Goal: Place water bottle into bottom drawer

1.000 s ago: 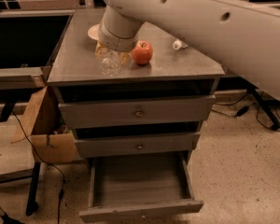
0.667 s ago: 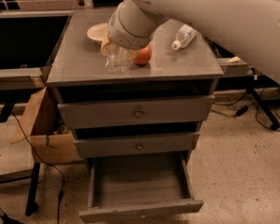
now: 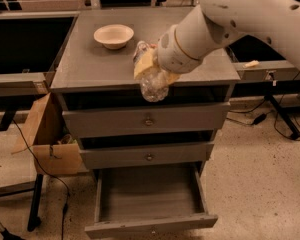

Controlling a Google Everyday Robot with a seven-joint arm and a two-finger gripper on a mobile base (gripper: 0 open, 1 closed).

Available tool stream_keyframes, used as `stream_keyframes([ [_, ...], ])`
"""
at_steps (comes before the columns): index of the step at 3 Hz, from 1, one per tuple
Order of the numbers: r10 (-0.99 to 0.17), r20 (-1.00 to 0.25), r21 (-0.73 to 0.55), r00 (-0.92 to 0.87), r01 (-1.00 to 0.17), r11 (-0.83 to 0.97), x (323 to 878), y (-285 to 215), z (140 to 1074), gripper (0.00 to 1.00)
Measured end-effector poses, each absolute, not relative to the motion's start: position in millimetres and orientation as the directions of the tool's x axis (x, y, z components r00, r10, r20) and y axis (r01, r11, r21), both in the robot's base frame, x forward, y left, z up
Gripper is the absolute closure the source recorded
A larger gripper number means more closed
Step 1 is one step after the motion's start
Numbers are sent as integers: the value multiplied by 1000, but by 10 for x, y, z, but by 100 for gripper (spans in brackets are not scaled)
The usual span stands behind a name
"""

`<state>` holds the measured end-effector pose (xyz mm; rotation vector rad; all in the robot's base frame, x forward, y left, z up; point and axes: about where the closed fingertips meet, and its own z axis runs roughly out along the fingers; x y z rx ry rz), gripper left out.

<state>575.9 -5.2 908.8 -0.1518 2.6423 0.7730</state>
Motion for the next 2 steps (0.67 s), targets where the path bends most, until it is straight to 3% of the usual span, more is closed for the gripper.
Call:
stream_keyframes([
  [1,-218,-262,510,-940,-326,796,5476,-297,8468,100],
  [2,-442,-183,442,-878,-475,761,5244,-494,8040,100],
])
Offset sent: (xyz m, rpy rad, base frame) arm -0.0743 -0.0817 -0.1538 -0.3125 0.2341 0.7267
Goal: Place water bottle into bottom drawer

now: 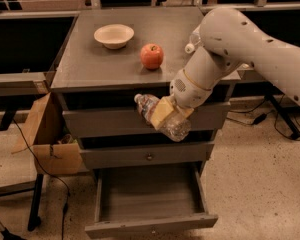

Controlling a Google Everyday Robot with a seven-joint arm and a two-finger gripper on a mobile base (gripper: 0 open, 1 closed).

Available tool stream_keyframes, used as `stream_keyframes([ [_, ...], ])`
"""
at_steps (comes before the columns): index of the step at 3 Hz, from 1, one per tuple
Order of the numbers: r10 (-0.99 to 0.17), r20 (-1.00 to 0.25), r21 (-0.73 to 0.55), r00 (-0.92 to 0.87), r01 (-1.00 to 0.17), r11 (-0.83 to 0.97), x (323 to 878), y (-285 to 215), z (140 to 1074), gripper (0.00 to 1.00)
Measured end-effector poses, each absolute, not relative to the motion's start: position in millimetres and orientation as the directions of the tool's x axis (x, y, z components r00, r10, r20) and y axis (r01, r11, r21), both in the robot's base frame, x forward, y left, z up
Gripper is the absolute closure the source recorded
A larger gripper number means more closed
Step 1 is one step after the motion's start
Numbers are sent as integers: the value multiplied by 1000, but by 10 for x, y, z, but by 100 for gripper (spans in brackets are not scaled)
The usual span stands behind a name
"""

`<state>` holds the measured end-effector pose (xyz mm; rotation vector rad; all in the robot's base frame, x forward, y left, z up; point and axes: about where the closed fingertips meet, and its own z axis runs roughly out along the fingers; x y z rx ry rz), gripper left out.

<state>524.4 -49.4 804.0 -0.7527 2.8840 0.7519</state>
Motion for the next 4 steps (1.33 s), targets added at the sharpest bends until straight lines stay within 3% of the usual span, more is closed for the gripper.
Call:
stream_keyframes([
  [2,-487,-192,433,-852,-519,737,5209,-496,8031,100],
  [4,-715,-339,272,-612,-791,548,4868,-142,7729,100],
])
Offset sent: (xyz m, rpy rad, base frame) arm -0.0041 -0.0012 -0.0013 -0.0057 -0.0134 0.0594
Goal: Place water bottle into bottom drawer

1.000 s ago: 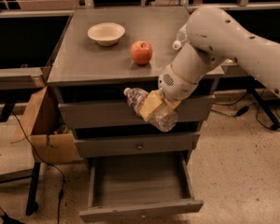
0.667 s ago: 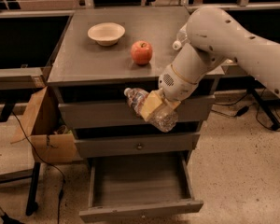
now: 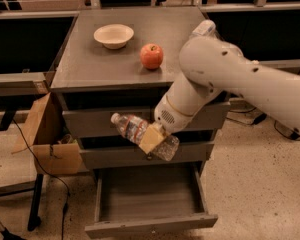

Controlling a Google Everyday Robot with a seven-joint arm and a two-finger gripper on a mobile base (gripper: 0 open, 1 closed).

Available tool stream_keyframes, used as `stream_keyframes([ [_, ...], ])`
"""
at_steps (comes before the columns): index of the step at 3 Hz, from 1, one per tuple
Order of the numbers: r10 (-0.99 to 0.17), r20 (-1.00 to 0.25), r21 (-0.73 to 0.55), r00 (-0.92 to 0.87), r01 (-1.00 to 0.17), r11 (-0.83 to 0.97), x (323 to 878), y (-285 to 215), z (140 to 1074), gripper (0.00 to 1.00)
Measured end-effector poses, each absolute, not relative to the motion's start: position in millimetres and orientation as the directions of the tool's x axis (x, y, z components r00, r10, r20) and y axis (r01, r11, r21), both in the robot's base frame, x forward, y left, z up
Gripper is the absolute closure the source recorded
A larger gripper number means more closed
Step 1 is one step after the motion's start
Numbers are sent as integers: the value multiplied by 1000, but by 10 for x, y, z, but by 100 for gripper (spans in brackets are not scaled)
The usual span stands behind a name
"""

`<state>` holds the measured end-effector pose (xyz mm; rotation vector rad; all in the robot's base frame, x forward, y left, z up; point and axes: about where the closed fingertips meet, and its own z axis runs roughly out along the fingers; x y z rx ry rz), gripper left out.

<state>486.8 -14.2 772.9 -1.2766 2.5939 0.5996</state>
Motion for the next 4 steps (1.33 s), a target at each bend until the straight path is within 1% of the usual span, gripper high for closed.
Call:
stream_keyframes([
  [1,-856,-392,58,-337,-938,343,4673,164,7261,100],
  [2,-856,-390,60,-338,-937,343,4668,160,7270,100],
  [3,-863,-377,9,-336,-933,359,4782,136,7135,100],
  [4,-878,-342,-64,-334,-924,376,5069,103,6609,100],
])
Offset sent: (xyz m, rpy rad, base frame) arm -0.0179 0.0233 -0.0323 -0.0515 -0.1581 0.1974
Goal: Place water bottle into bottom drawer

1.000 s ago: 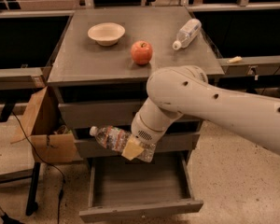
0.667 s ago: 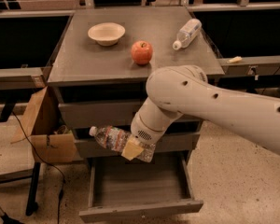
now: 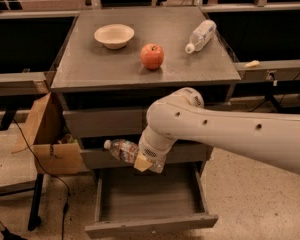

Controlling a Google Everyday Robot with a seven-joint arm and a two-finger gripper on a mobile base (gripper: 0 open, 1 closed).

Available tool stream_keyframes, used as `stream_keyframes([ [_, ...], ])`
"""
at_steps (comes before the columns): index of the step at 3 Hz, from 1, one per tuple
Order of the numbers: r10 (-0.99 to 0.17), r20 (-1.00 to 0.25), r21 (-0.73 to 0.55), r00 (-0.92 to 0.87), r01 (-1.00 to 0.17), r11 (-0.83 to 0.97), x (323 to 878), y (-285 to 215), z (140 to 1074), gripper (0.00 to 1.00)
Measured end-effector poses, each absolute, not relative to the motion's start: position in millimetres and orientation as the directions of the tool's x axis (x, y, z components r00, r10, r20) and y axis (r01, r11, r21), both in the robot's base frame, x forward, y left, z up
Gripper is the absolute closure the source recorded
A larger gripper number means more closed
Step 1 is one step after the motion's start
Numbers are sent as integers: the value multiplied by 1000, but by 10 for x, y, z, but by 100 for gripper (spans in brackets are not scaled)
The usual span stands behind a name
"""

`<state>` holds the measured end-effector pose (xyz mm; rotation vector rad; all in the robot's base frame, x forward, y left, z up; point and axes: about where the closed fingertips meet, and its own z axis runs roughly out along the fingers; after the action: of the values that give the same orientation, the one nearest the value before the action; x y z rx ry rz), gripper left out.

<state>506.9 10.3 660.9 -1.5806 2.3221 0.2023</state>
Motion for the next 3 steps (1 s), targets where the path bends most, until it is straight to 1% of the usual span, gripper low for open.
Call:
stream_keyframes([
  [1,-900,-295,-128,-320,-921,369,5508,96,5733,100],
  [2,-911,-286,-114,-298,-933,341,5868,97,5007,100],
  [3,-921,-275,-39,-276,-954,298,6054,95,4356,100],
])
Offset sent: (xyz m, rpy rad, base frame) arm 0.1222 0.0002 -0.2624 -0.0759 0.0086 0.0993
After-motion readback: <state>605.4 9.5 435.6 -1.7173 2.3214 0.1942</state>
